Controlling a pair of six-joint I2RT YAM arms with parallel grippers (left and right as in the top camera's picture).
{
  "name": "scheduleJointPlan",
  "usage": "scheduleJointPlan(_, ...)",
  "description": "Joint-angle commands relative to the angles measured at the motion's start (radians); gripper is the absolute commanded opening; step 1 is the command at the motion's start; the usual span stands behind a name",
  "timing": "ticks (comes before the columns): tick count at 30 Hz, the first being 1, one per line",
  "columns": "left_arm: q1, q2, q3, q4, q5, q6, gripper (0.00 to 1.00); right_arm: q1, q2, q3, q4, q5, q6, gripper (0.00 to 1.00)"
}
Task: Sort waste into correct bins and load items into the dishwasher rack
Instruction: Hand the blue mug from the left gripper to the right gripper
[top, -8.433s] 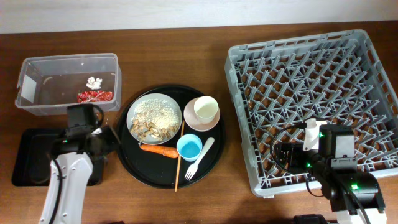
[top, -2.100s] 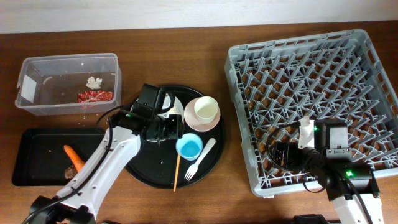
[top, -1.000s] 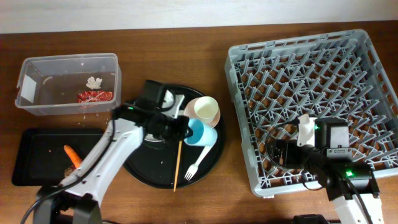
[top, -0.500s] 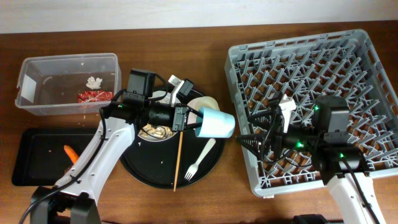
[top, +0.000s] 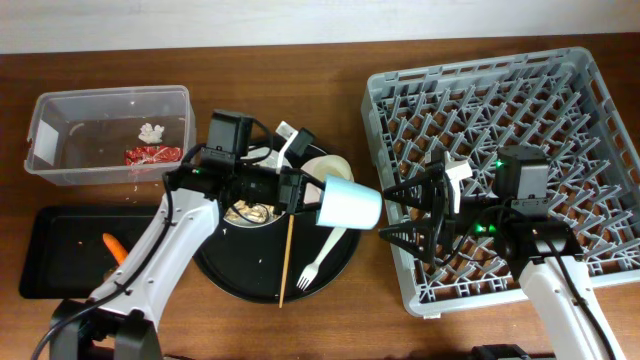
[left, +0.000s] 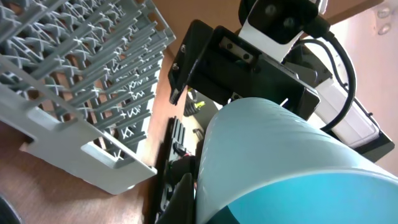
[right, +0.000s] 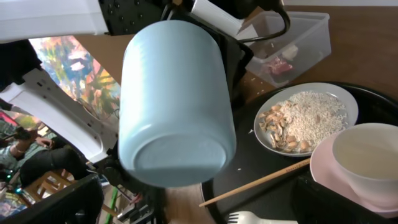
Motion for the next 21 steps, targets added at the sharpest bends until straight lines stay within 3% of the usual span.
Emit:
scheduleJointPlan(1, -0.037, -0.015, 0.017, 0.002, 0.001, 0.004, 0.0, 0.007, 0.001, 0.014, 0.004, -0.039, -0.013, 0.99)
scheduleJointPlan(10, -0.092, -0.015, 0.017, 0.032, -0.113, -0.056, 0.0, 0.063, 0.001, 0.014, 0.022, -0.037, -0.013, 1.0)
scheduleJointPlan(15, -0.092, -0.015, 0.017, 0.066, -0.14, -0.094, 0.0, 0.077, 0.001, 0.014, 0.021, -0.038, -0.013, 0.89)
scheduleJointPlan(16, -0.092, -0.015, 0.017, 0.074, -0.14, -0.1, 0.0, 0.077, 0.001, 0.014, 0.021, -0.038, -0.013, 0.82)
scheduleJointPlan(21, -0.092, -0.015, 0.017, 0.081, -0.14, -0.101, 0.0, 0.077, 0.001, 0.014, 0.018, -0.037, -0.013, 0.73)
